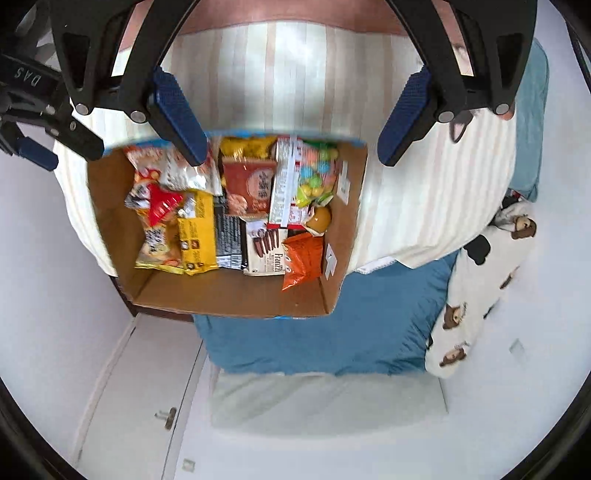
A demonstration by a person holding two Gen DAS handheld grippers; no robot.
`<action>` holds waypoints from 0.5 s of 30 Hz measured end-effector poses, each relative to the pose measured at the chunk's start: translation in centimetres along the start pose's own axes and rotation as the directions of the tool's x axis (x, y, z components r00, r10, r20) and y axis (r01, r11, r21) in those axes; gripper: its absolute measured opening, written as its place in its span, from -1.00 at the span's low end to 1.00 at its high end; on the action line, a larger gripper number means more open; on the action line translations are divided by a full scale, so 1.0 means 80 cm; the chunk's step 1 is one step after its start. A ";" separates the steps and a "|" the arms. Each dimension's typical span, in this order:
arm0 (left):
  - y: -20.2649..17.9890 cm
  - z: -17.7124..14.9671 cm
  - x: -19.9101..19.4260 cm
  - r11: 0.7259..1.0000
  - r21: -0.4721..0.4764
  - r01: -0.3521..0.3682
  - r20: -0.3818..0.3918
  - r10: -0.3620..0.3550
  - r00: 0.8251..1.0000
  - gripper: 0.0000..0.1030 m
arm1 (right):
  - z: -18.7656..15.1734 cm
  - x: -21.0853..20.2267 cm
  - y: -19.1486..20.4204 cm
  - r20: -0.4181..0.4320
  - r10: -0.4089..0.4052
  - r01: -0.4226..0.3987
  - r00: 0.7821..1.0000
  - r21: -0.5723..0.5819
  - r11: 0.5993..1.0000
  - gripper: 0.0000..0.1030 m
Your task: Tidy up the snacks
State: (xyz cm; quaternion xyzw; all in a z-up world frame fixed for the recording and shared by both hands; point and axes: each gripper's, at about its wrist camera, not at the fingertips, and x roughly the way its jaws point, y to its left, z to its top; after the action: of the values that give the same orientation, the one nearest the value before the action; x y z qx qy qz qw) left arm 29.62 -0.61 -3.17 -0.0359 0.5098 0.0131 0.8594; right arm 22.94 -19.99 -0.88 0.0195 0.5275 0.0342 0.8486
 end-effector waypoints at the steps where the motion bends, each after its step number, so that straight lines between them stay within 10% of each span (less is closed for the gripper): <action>1: 0.000 -0.007 -0.010 1.000 0.000 -0.003 0.014 0.003 1.000 0.84 | -0.010 -0.015 -0.001 0.019 0.003 -0.003 1.000 0.004 1.000 0.91; 15: -0.003 -0.103 -0.153 1.000 -0.007 -0.026 0.162 0.026 0.987 0.84 | -0.123 -0.195 0.006 0.233 0.018 -0.009 0.972 -0.037 0.999 0.91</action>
State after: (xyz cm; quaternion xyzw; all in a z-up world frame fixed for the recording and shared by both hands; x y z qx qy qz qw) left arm 16.52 -1.27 3.67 -0.0303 0.4389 0.0285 0.8976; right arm 7.21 -20.73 8.72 0.0117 0.4235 0.0470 0.9046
